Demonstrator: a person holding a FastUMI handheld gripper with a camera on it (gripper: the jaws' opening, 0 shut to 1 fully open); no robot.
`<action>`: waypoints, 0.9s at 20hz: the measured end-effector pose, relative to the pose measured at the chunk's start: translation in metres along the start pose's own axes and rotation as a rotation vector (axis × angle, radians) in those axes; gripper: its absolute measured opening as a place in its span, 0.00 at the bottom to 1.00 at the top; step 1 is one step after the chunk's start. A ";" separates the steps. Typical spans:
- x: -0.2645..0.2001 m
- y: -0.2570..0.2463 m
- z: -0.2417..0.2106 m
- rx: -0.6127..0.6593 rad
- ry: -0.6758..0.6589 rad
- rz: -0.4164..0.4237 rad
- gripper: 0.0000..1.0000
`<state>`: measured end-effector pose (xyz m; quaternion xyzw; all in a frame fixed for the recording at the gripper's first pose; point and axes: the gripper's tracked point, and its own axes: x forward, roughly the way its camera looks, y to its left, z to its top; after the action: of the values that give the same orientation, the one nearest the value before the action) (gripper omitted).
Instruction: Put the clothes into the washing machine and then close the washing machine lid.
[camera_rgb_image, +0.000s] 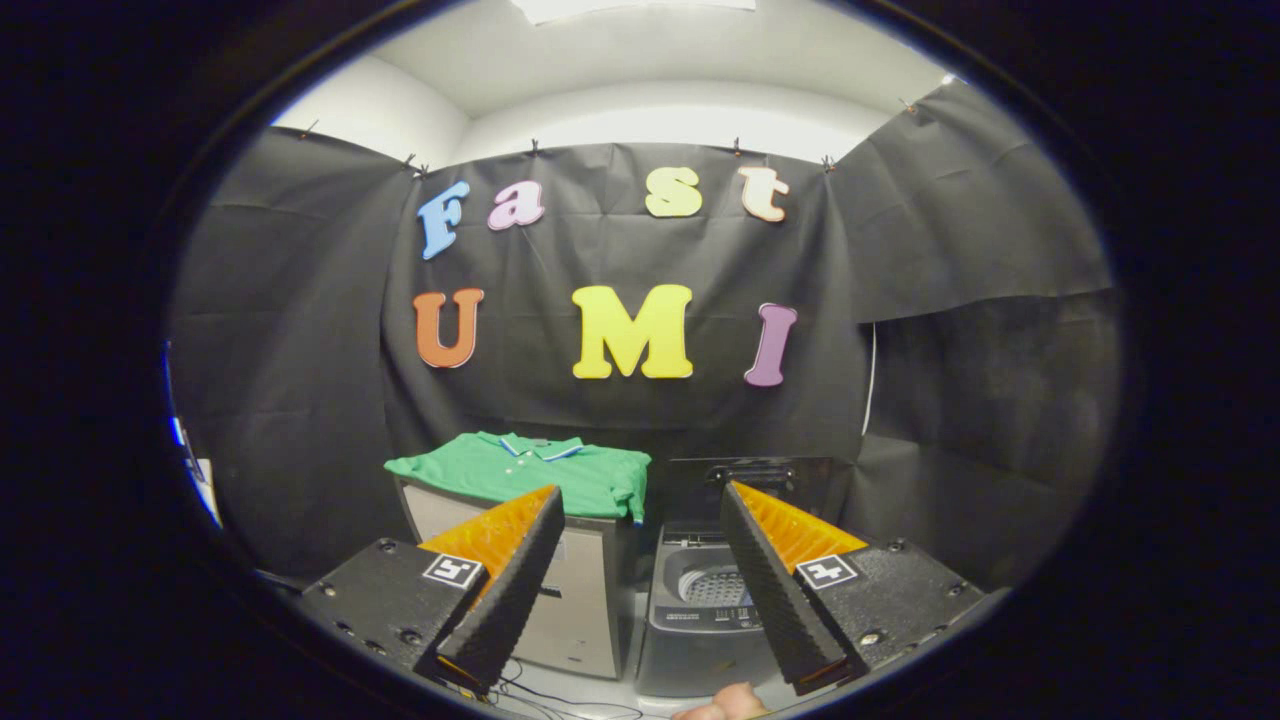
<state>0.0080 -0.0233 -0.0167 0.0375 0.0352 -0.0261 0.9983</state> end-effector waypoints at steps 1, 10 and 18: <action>0.004 0.002 0.001 -0.003 0.000 -0.003 0.99; 0.058 0.063 0.023 -0.008 -0.005 0.003 0.99; 0.135 0.128 0.042 0.009 0.111 0.092 0.99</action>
<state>0.1527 0.0944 0.0248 0.0450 0.0888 0.0216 0.9948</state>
